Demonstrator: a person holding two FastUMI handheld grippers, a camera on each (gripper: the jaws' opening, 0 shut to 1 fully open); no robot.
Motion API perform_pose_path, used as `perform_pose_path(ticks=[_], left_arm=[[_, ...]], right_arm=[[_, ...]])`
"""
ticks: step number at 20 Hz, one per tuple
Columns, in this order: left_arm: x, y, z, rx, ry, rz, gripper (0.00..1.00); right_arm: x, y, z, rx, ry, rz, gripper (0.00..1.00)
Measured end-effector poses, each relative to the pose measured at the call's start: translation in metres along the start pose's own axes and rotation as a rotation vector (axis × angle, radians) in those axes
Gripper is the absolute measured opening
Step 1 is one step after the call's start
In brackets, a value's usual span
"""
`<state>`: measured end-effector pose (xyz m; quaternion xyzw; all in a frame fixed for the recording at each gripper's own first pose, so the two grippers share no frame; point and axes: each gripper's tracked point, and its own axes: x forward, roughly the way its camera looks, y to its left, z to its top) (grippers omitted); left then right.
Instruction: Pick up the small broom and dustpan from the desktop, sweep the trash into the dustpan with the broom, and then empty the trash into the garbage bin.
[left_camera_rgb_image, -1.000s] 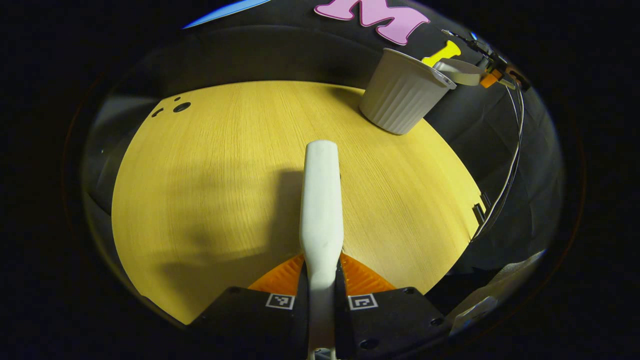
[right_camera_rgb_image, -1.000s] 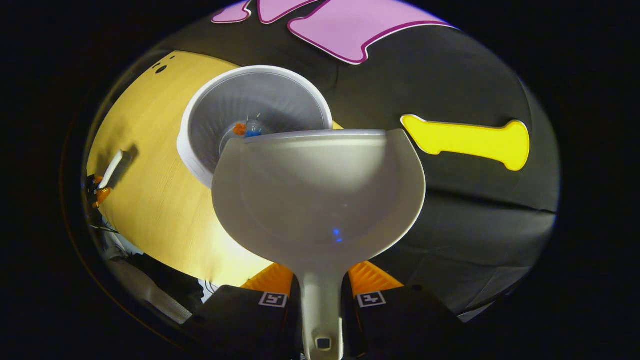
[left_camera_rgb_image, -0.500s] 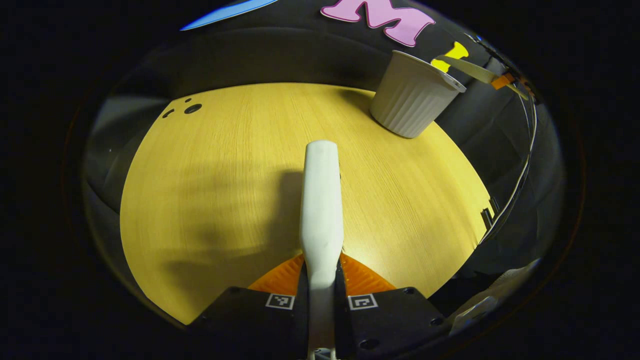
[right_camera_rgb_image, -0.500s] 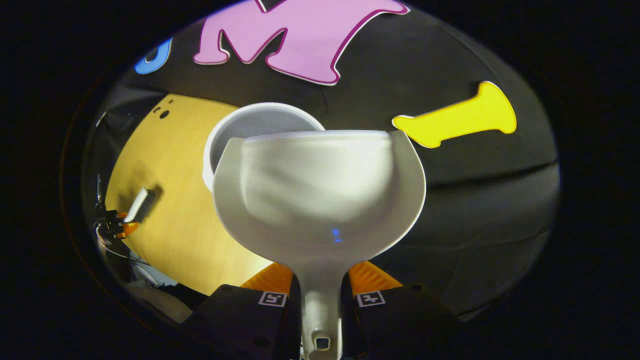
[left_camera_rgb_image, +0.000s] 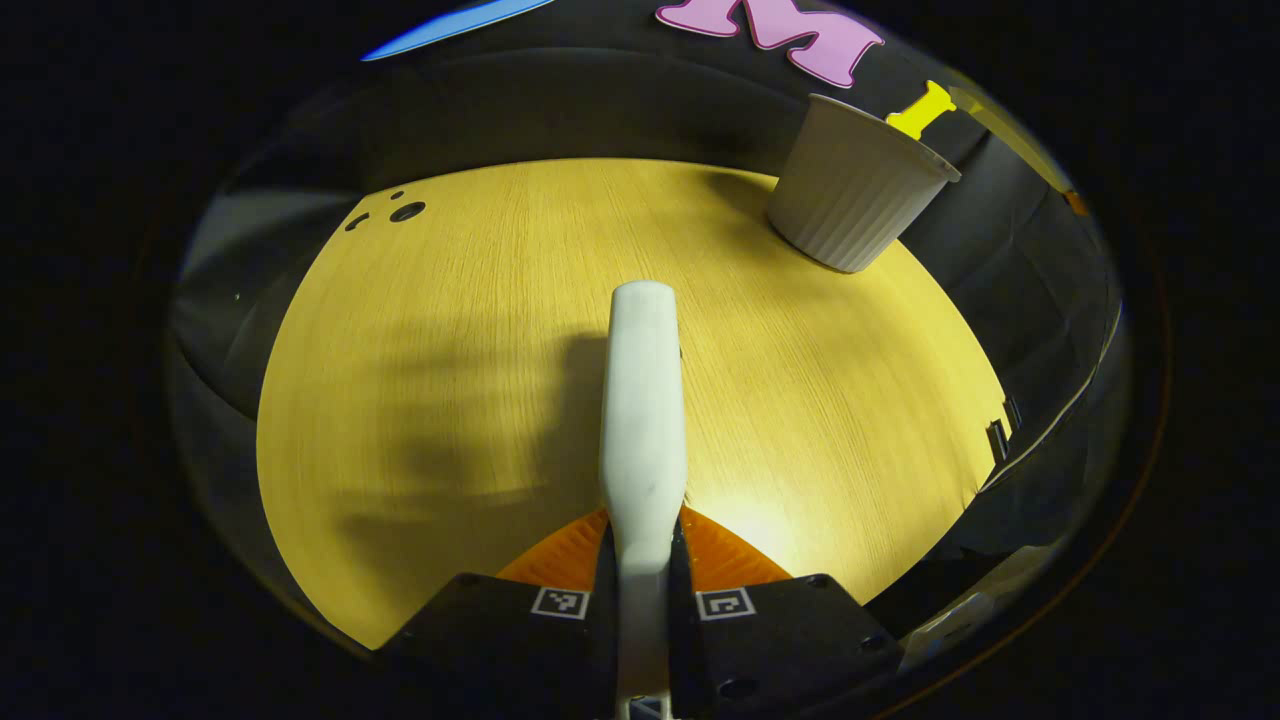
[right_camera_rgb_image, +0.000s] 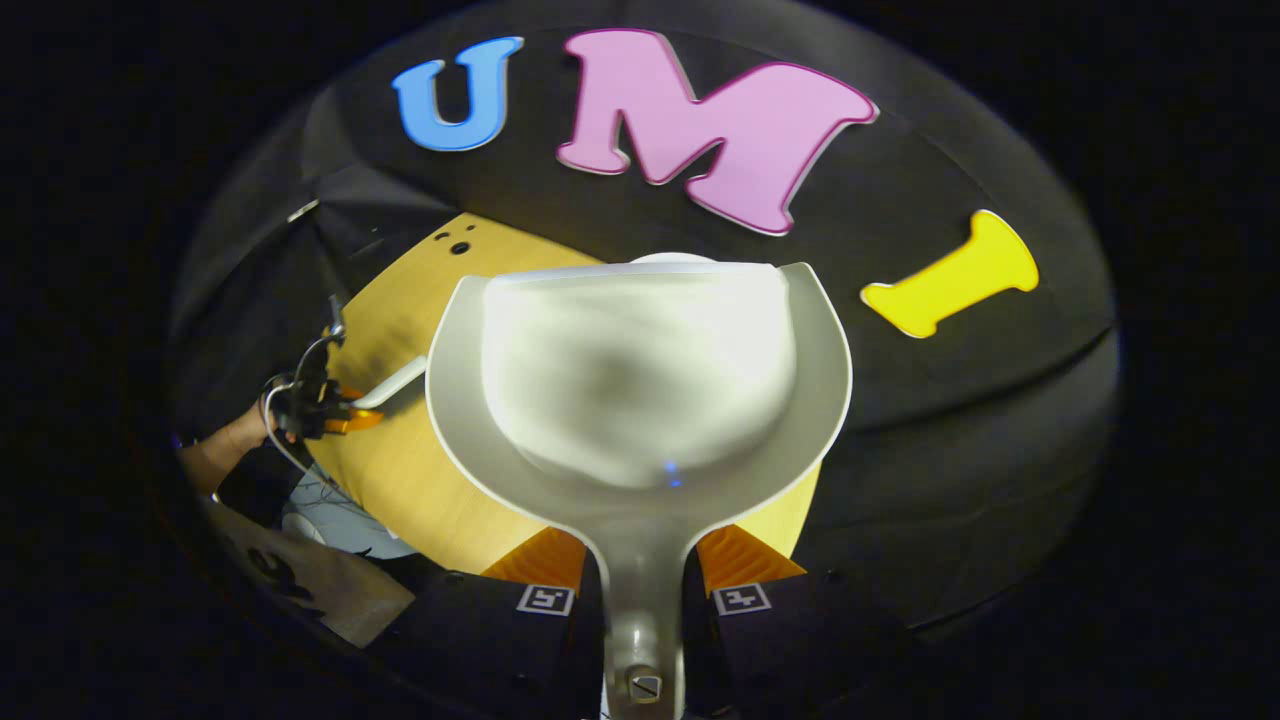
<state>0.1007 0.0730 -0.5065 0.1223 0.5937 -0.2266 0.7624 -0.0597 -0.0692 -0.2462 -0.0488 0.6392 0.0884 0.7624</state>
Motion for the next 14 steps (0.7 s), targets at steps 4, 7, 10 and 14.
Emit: perform_pose_path(ticks=[4,7,10,14], left_arm=[[0.004,0.007,0.002,0.002,0.01,0.028,0.23],[0.006,0.012,0.002,0.001,0.019,0.048,0.25],[0.009,0.018,0.003,0.011,0.029,0.075,0.25],[0.013,0.018,0.004,0.028,0.032,0.102,0.24]], right_arm=[[0.017,0.064,-0.032,-0.058,0.023,0.097,0.35],[0.045,0.1,-0.06,-0.079,0.063,0.128,0.33],[0.089,0.133,-0.092,-0.082,0.126,0.152,0.33],[0.162,0.163,-0.126,-0.08,0.171,0.163,0.36]])
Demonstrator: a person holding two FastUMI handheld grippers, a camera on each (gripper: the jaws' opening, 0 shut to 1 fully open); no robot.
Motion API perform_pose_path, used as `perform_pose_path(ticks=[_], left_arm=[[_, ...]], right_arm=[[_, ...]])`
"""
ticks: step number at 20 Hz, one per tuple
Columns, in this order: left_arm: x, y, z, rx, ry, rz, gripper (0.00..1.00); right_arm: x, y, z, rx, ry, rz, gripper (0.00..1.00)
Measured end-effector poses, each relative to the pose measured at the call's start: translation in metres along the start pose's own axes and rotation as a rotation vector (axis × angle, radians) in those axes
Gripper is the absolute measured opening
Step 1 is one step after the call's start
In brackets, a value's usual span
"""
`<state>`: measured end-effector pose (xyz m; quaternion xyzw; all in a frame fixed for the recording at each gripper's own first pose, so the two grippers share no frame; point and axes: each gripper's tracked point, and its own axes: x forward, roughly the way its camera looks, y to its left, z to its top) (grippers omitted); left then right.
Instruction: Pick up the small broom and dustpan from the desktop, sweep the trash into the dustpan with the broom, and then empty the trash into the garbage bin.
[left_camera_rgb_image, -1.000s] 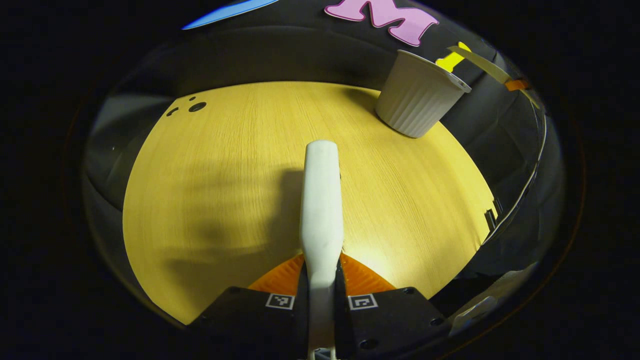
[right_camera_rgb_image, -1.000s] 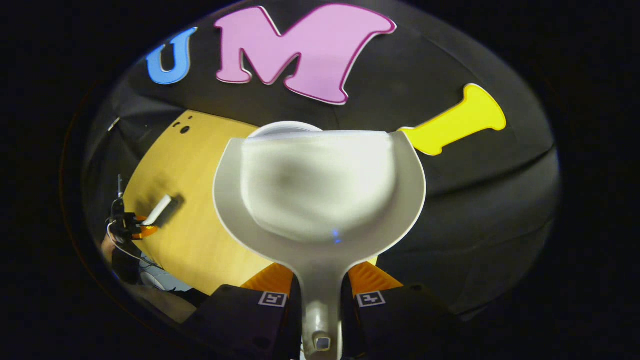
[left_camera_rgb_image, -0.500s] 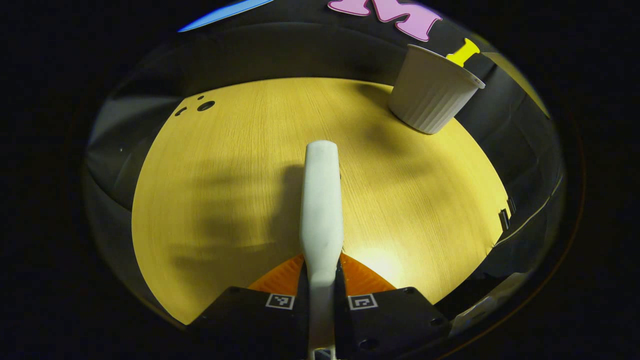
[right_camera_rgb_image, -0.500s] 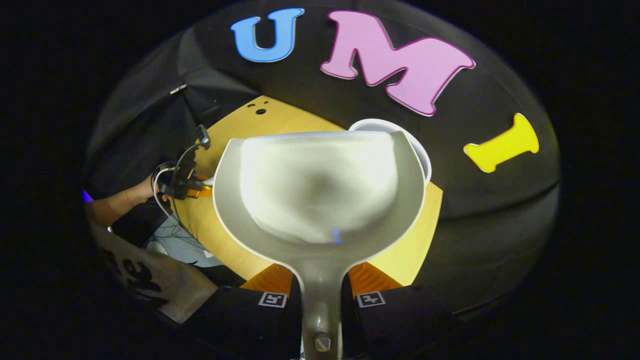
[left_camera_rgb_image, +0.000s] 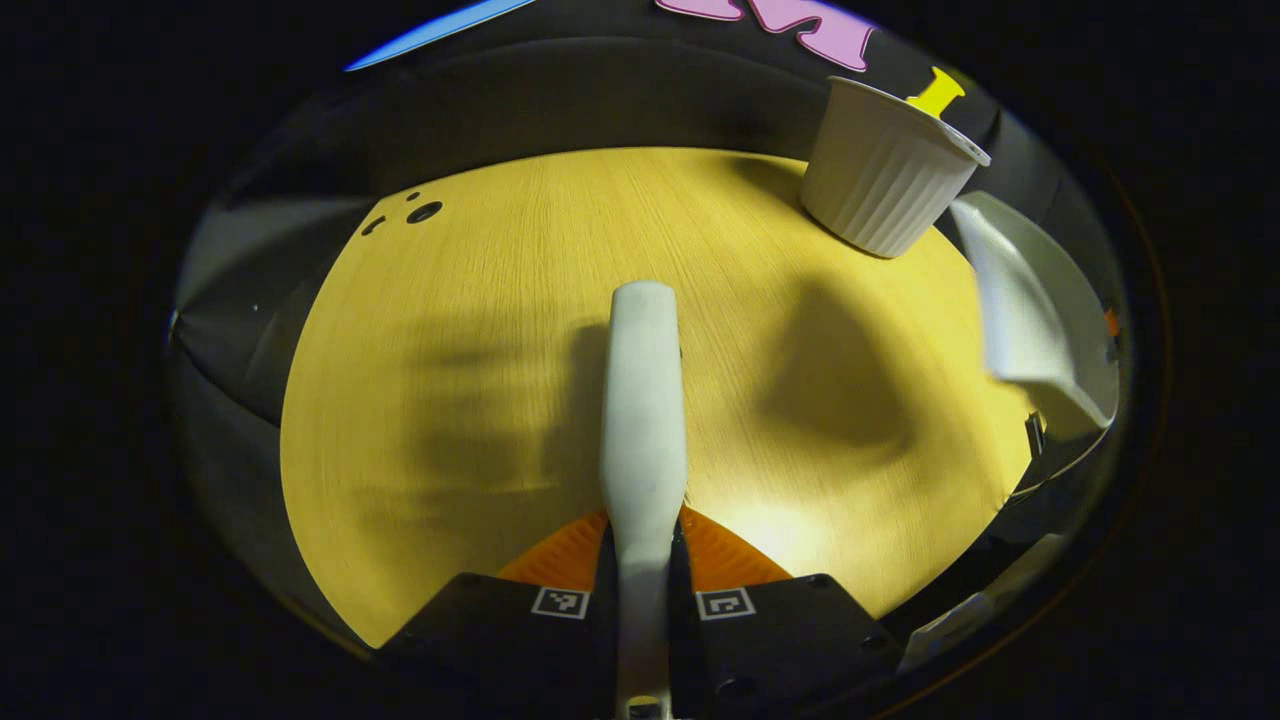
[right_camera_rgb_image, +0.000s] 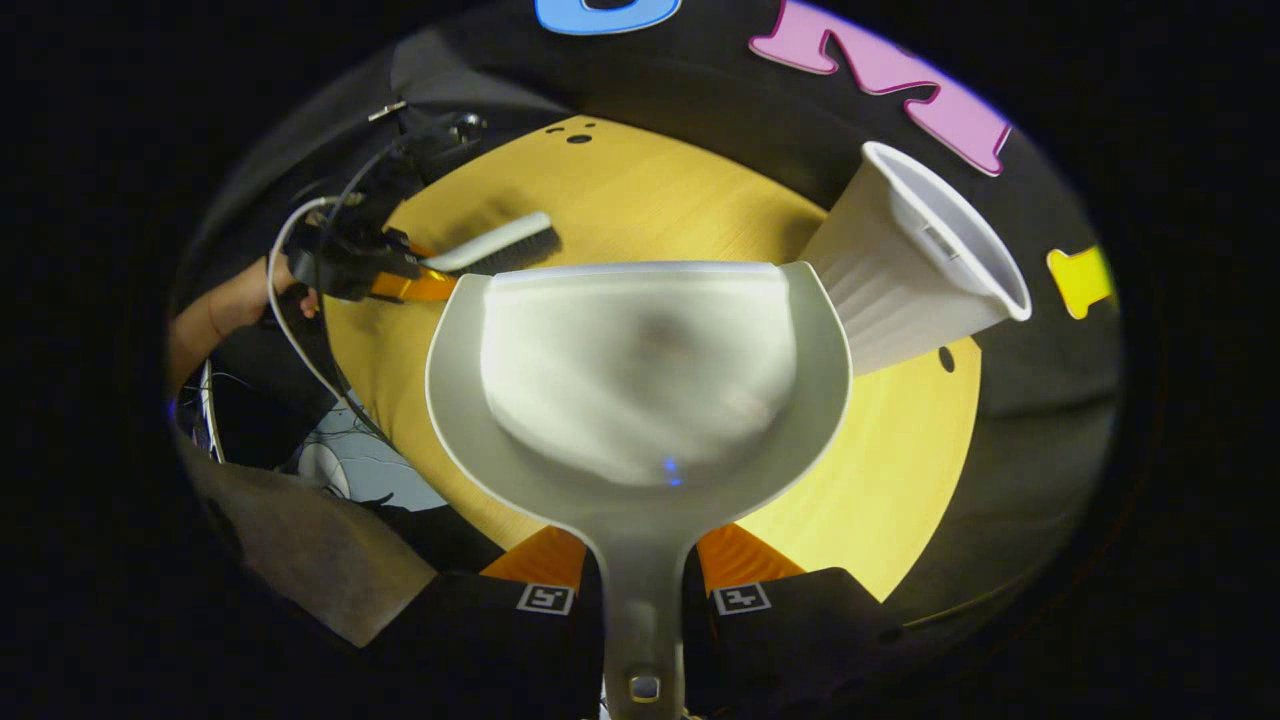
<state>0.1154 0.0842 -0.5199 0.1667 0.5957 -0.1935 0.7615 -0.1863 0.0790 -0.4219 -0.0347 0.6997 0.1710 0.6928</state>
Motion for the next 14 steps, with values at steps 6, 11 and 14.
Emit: perform_pose_path(ticks=[6,11,14], left_arm=[[0.002,-0.002,-0.003,0.011,0.016,0.033,0.24],[0.001,-0.001,-0.004,0.032,0.024,0.052,0.25],[-0.001,0.0,-0.004,0.038,0.029,0.074,0.25]], right_arm=[[0.085,0.011,-0.002,0.035,0.004,0.025,0.39],[0.109,0.013,-0.008,0.022,0.017,0.026,0.33],[0.111,0.013,-0.01,0.077,0.018,0.057,0.38]])
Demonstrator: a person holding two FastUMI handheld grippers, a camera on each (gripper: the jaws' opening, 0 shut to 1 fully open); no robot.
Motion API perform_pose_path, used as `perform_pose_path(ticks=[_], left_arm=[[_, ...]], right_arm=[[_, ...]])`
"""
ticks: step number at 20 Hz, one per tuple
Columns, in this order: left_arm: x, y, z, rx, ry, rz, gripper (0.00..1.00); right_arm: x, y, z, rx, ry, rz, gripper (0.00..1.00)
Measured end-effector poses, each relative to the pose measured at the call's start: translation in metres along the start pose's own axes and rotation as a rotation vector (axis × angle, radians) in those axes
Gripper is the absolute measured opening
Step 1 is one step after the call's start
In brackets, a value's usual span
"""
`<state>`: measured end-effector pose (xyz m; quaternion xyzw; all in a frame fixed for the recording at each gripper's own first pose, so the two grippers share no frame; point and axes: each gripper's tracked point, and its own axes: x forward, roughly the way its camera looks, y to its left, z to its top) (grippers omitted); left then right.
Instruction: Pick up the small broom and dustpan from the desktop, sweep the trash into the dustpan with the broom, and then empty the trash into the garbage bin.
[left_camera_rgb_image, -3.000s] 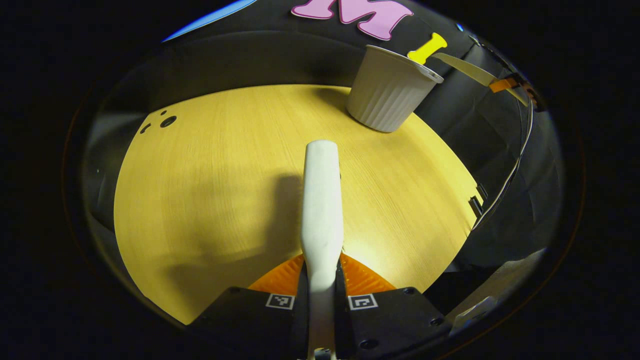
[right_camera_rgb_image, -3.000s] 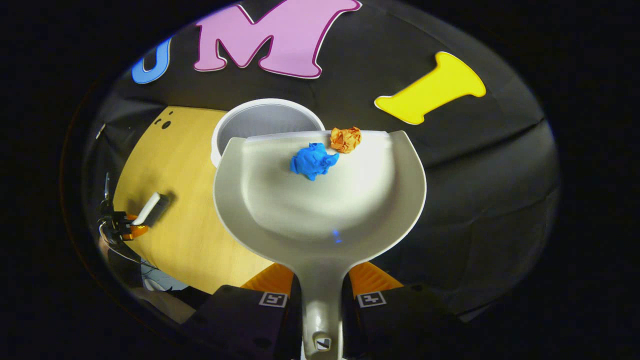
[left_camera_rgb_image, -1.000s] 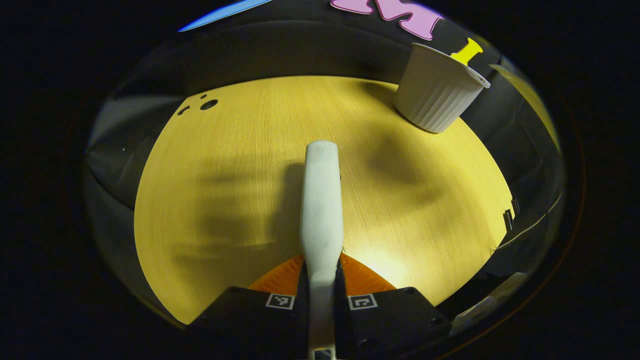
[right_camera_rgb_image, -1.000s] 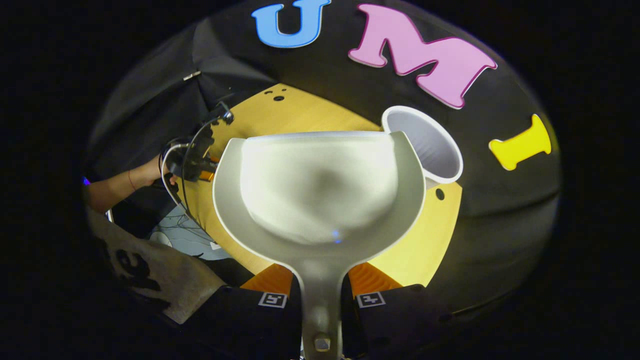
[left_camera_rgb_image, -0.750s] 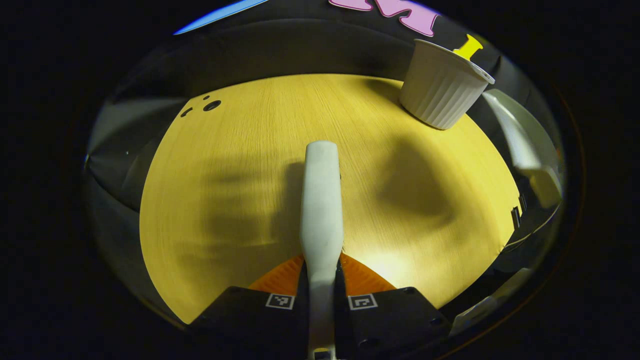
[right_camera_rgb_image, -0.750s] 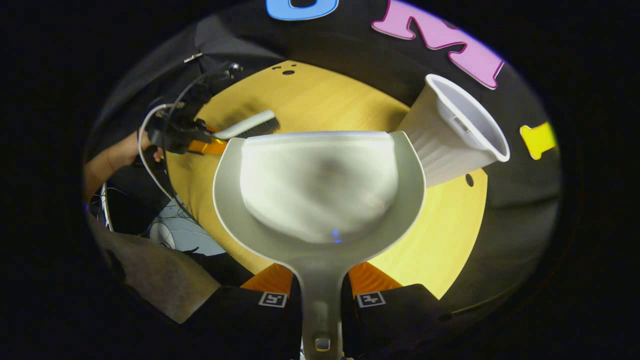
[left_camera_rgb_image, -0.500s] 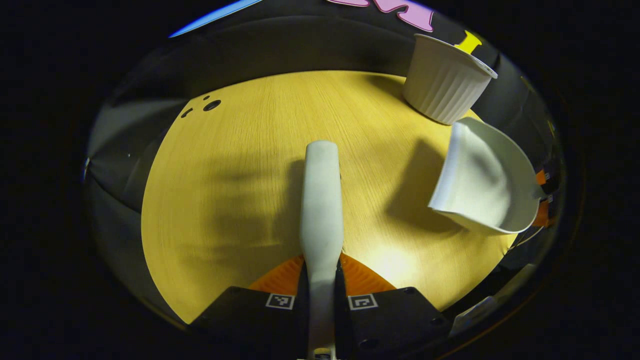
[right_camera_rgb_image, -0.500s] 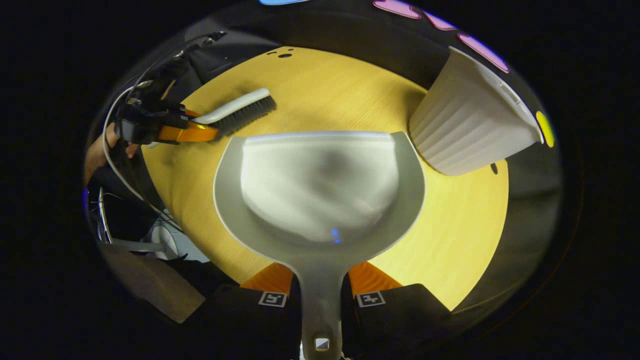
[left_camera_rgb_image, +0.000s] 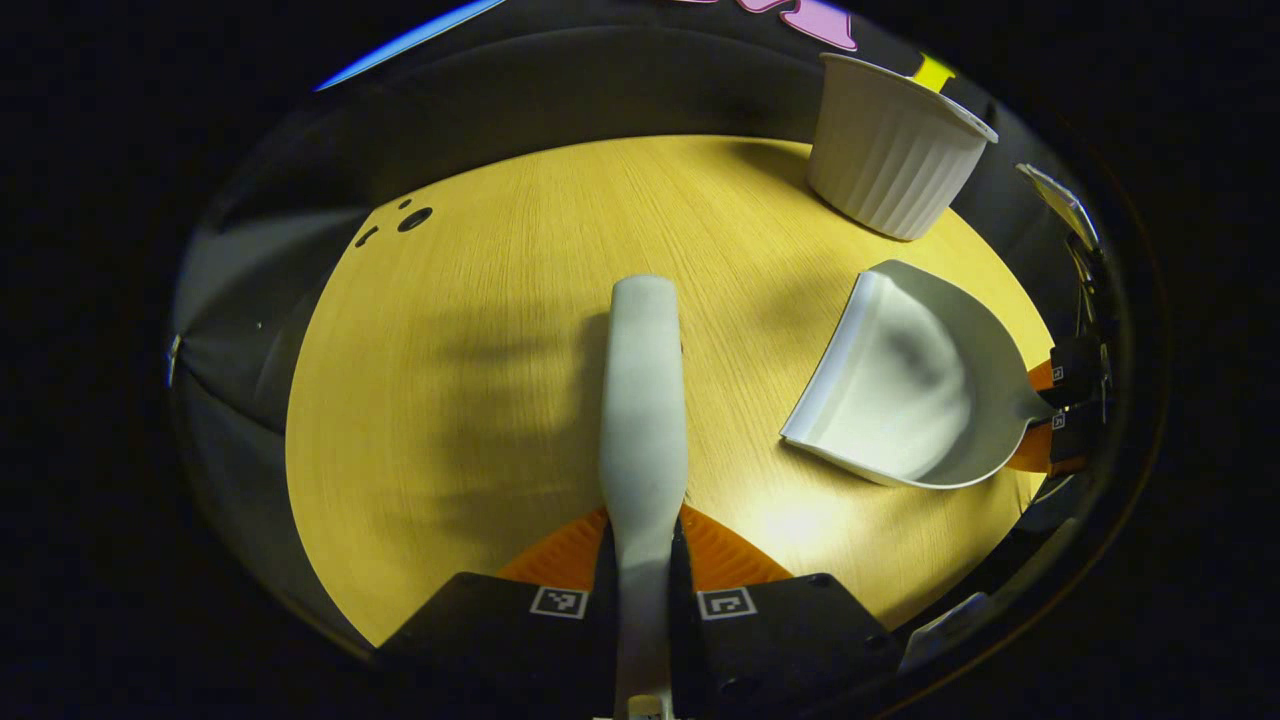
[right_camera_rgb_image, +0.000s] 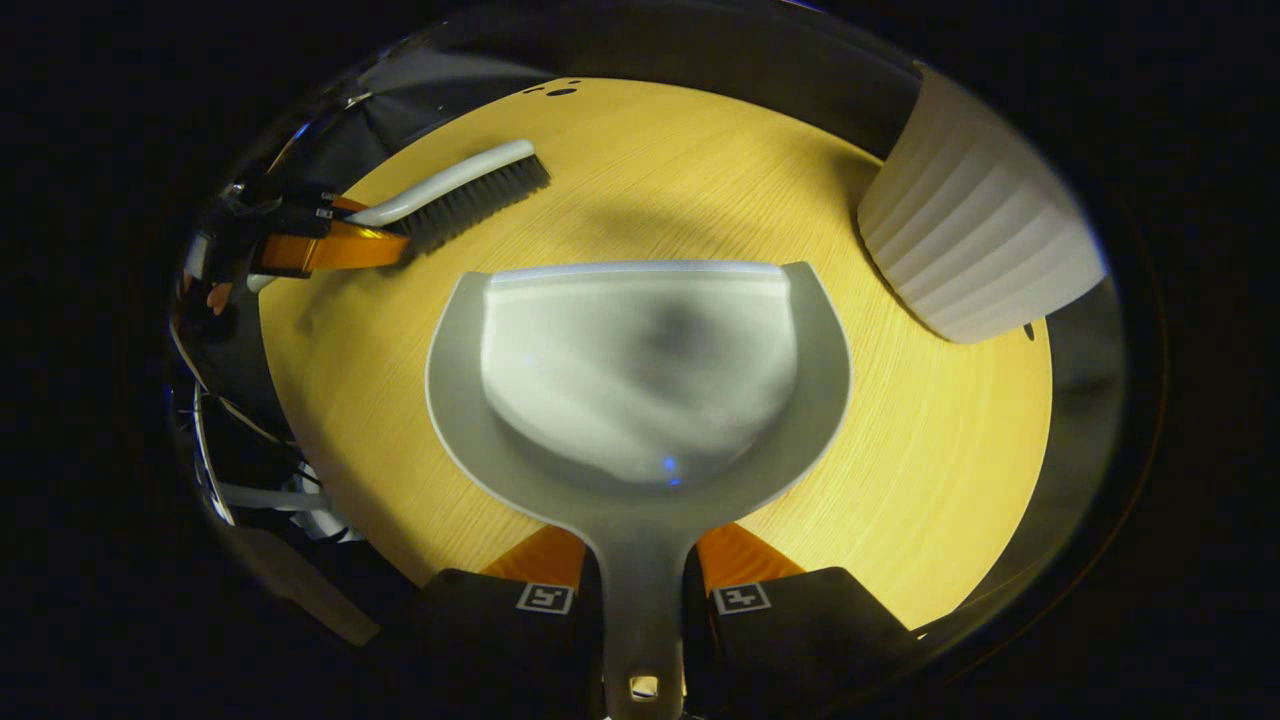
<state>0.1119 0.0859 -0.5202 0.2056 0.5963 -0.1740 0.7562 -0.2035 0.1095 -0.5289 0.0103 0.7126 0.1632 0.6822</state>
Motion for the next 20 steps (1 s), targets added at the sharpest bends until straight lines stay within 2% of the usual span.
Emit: perform_pose_path(ticks=[4,7,8,10,11,12,13,16,20], left_arm=[[-0.001,-0.001,-0.004,-0.005,0.023,0.017,0.29],[-0.003,0.003,-0.005,-0.016,0.029,0.032,0.29],[-0.003,0.006,-0.002,-0.015,0.023,0.041,0.33],[0.0,0.008,-0.002,-0.012,0.028,0.052,0.32],[-0.003,0.008,-0.004,-0.01,0.029,0.059,0.29],[-0.004,0.009,-0.003,-0.007,0.027,0.067,0.36],[-0.005,0.01,-0.003,-0.006,0.027,0.071,0.37],[-0.013,0.012,-0.005,0.009,0.032,0.072,0.47],[-0.049,0.021,0.004,0.039,-0.022,0.092,0.47]], right_arm=[[0.001,-0.002,-0.002,-0.004,0.0,-0.004,0.37],[0.002,-0.002,-0.004,0.006,0.015,-0.004,0.39],[-0.001,-0.001,-0.001,0.013,0.008,-0.001,0.4],[-0.001,-0.001,-0.003,0.024,0.01,0.01,0.45],[-0.002,-0.001,-0.004,0.028,0.011,0.015,0.42],[-0.005,0.0,-0.004,0.034,0.012,0.018,0.44],[-0.012,0.0,-0.004,0.038,0.01,0.021,0.5],[-0.037,-0.003,-0.004,0.027,-0.013,0.03,0.5],[-0.082,-0.009,0.012,0.02,-0.115,0.02,0.5]])
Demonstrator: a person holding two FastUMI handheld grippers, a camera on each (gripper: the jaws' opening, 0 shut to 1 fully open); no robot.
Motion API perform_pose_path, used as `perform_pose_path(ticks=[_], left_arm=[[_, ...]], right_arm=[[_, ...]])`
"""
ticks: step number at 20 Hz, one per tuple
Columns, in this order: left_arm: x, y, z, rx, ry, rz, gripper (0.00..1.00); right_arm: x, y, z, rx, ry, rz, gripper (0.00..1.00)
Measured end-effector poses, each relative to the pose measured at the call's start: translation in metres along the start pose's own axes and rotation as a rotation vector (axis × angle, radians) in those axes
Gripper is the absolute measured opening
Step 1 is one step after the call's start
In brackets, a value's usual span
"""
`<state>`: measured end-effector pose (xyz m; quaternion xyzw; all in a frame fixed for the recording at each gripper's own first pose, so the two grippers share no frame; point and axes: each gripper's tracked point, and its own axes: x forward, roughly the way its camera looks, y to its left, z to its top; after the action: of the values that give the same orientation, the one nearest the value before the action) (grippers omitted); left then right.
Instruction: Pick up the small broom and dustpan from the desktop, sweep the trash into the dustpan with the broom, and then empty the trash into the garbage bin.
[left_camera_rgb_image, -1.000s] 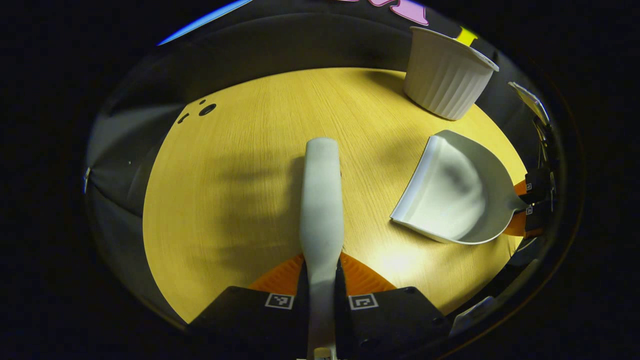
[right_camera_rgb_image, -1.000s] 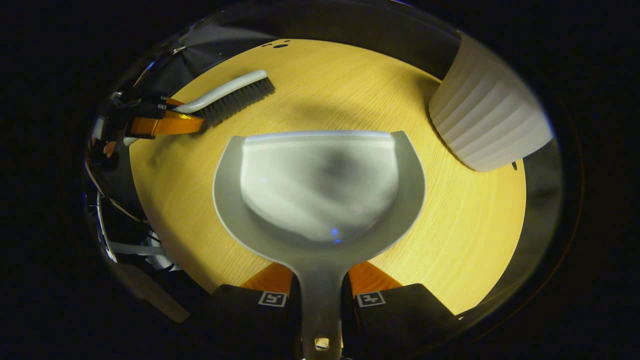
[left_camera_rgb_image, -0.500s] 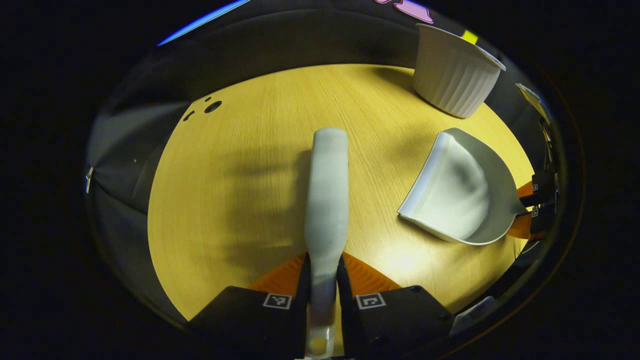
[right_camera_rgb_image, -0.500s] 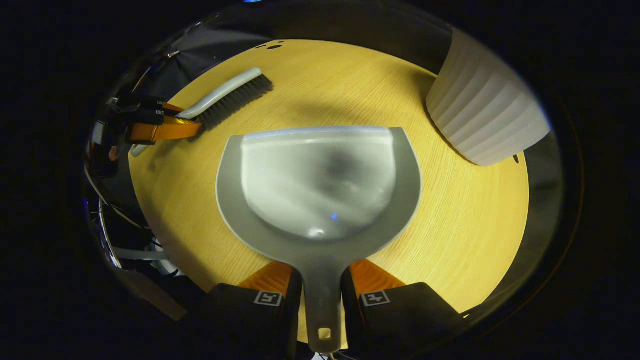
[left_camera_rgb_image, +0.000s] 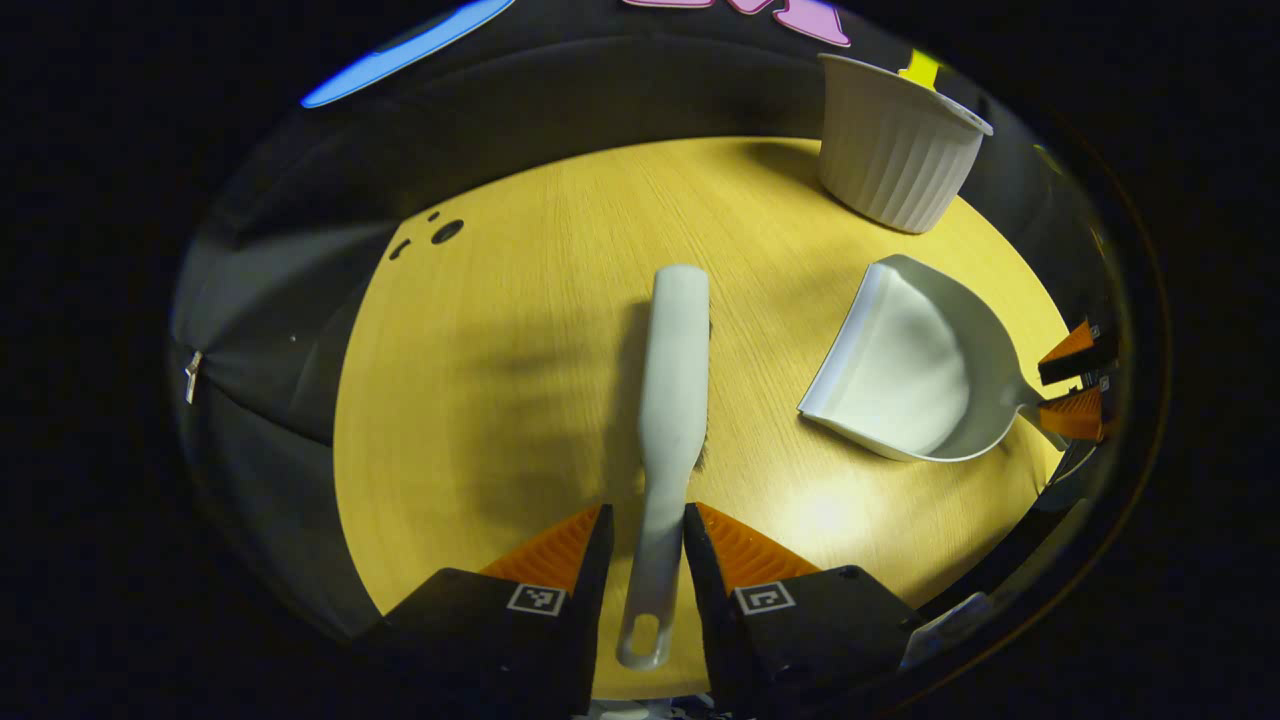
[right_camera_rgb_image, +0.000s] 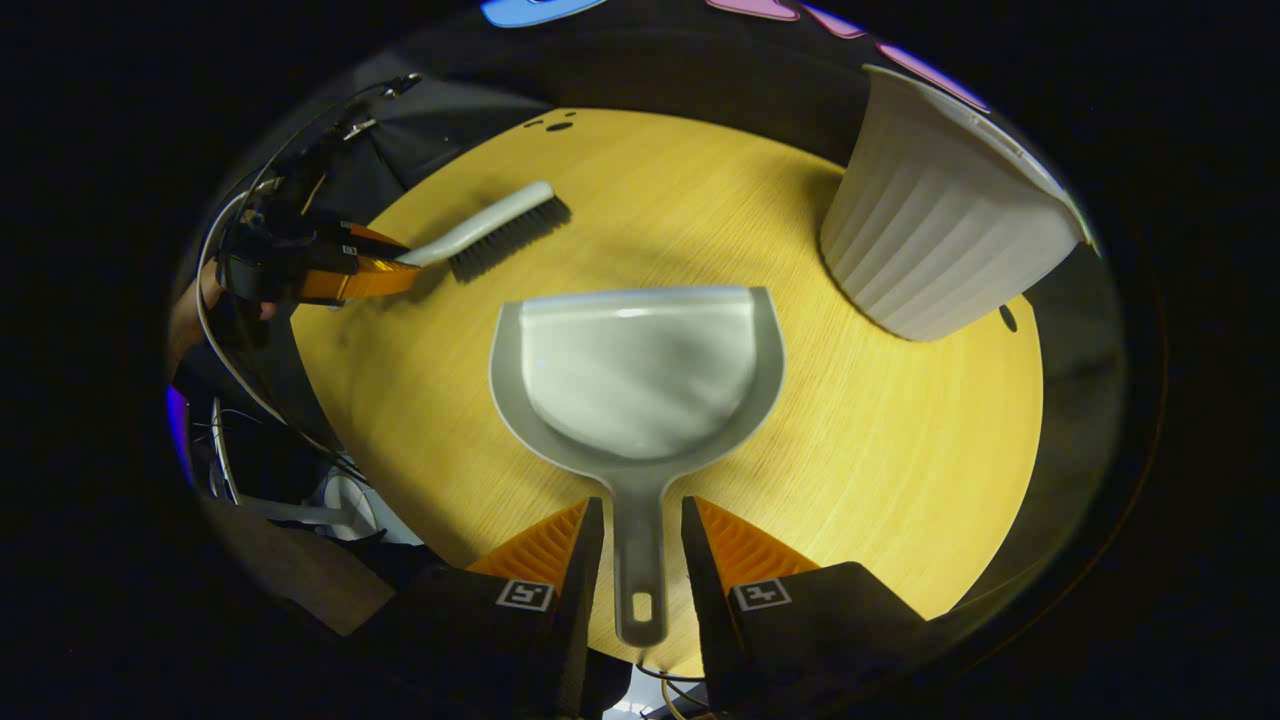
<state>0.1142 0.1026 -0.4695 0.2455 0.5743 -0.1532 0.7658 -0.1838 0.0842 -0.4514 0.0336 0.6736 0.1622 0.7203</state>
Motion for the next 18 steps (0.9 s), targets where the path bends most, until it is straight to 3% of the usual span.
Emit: perform_pose_path(ticks=[2,7,12,15,18], left_arm=[[-0.027,0.002,0.017,0.0,-0.074,0.006,0.47],[-0.11,-0.015,0.089,-0.003,-0.397,-0.022,0.47],[-0.193,-0.046,0.141,-0.027,-0.691,-0.054,0.48],[-0.227,-0.066,0.15,-0.04,-0.797,-0.08,0.5],[-0.244,-0.072,0.153,-0.053,-0.838,-0.057,0.51]], right_arm=[[-0.03,0.001,0.024,-0.007,-0.101,-0.011,0.48],[-0.099,0.01,0.091,0.015,-0.407,-0.038,0.48],[-0.16,0.002,0.138,0.022,-0.654,-0.138,0.5],[-0.189,-0.003,0.15,0.005,-0.763,-0.204,0.47],[-0.208,0.005,0.154,-0.021,-0.811,-0.218,0.5]])
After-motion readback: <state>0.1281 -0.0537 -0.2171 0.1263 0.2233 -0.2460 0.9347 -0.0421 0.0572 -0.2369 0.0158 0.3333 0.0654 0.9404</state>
